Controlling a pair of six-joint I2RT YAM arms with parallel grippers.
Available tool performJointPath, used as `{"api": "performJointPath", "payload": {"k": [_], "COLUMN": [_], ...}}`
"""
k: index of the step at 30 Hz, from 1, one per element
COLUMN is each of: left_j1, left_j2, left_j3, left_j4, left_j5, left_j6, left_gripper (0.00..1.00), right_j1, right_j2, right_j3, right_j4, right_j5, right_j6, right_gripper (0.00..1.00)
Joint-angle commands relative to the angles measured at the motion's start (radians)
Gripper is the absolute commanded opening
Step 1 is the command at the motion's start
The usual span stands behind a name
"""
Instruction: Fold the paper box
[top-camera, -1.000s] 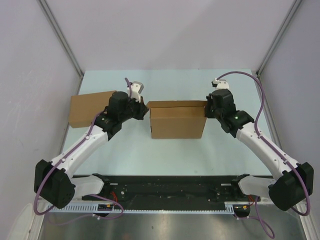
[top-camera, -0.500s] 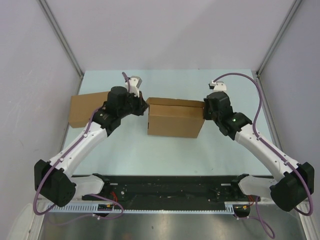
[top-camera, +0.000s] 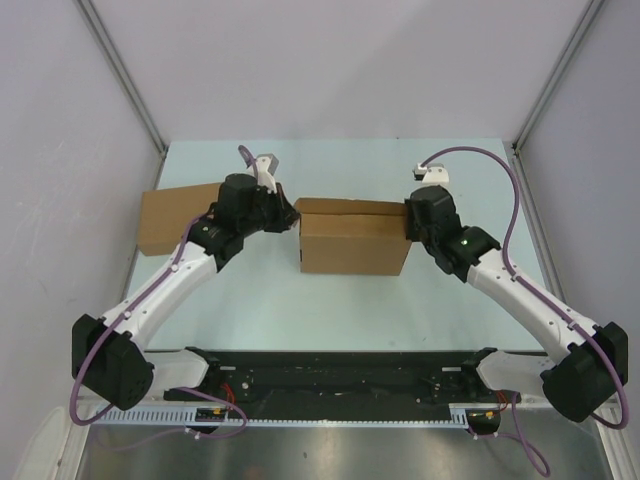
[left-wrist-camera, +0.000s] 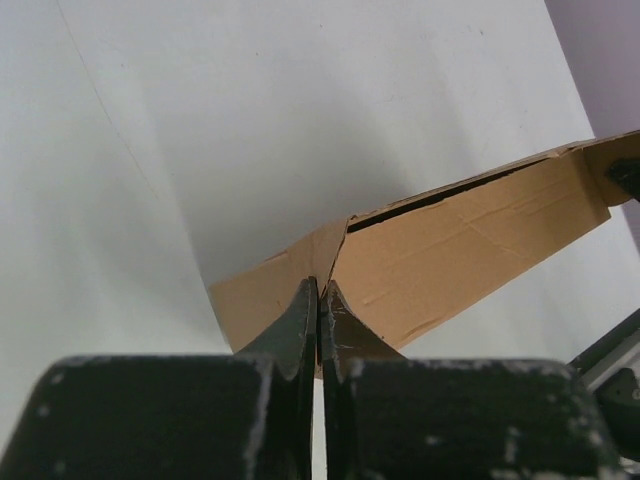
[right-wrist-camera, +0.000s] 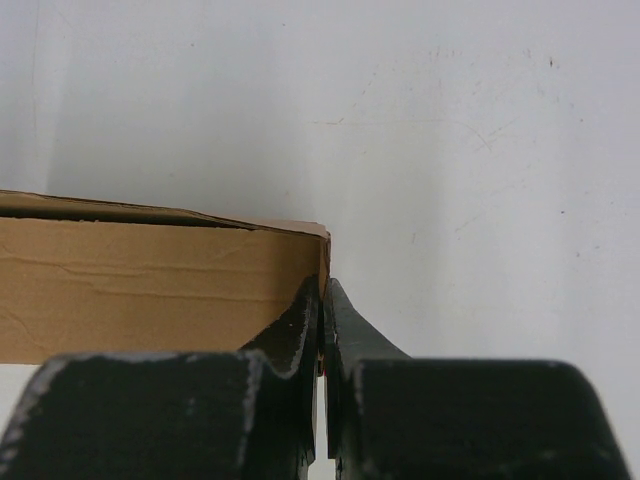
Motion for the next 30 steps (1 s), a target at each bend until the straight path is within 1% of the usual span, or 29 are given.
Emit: {"api": "performJointPath", "payload": {"k": [1, 11, 18, 26, 30], "left_j1": [0.005, 0.022, 0.022, 0.022, 0.020], "left_j2": [-0.010, 0.026, 0.068, 0.064, 0.067], "left_j3": [-0.009, 0.011, 0.013, 0.023, 0.019], "left_j4": [0.071, 0.066, 0.066, 0.085, 0.085], "left_j5": [0.068, 0.145, 0.194, 0.200, 0.182], "left_j6": [-0.129, -0.218, -0.316, -0.355, -0.347], "left_gripper": [0.00, 0.00, 0.00, 0.00, 0.00], "right_j1": [0.029, 0.059, 0.062, 0.062, 0.065], "right_j2": [0.013, 0.022, 0.023, 0.019, 0.017], "right_j3": [-0.005, -0.016, -0.022, -0.036, -0.040], "right_j4": [-0.004, -0.007, -0.004, 0.003, 0.006], "right_j5": [0.038, 0.079, 0.079, 0.082, 0.081], "right_j6": [-0.034, -0.046, -0.051, -0.057, -0.057], "right_gripper": [0.00, 0.00, 0.00, 0.00, 0.00]}}
